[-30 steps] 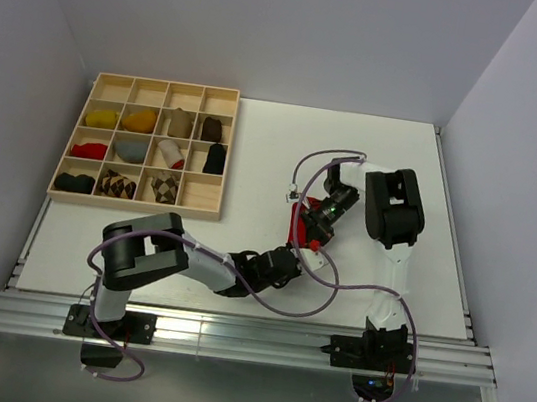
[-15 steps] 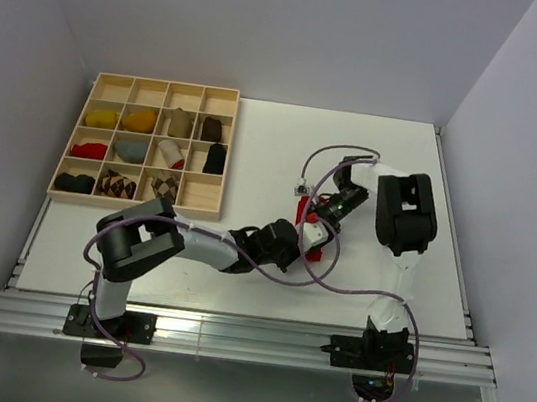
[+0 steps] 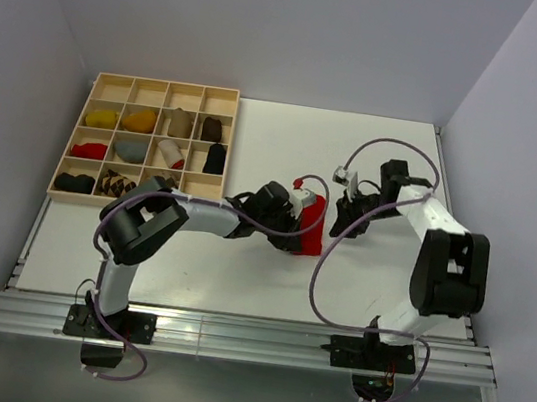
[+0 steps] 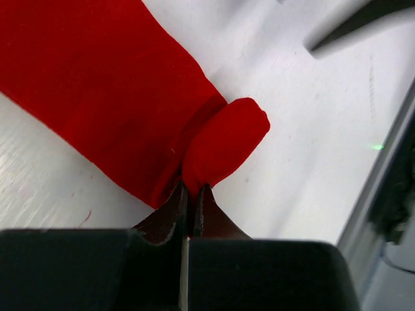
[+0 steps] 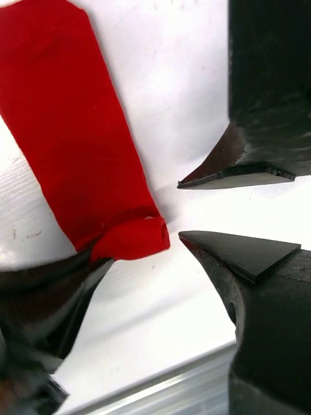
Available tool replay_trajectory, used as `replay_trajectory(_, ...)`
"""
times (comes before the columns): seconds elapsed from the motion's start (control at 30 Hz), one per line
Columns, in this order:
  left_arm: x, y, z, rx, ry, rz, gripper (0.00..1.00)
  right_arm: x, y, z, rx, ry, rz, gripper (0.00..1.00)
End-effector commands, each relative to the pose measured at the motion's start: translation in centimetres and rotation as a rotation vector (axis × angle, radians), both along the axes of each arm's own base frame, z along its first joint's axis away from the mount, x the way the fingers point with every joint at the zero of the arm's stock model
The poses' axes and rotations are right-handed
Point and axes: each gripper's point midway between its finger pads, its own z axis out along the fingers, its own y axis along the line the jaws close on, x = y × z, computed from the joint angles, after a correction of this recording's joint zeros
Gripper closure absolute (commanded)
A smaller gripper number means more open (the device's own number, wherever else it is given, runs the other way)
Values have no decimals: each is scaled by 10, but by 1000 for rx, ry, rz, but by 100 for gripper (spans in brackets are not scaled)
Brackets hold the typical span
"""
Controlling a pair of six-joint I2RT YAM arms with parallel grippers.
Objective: Roll the socks
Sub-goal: Roll the sock at the center of the board.
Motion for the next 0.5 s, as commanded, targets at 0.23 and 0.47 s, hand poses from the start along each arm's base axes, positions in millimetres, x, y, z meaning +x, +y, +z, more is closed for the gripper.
replay_trajectory(0.23,-51,19,-52,206,649,93,100,-11,-4,3,-174,-428,155,54)
replay_trajectory(0.47,-57,29,-51,228,781,119,100,-33,5,-11,-272,-711,294,40)
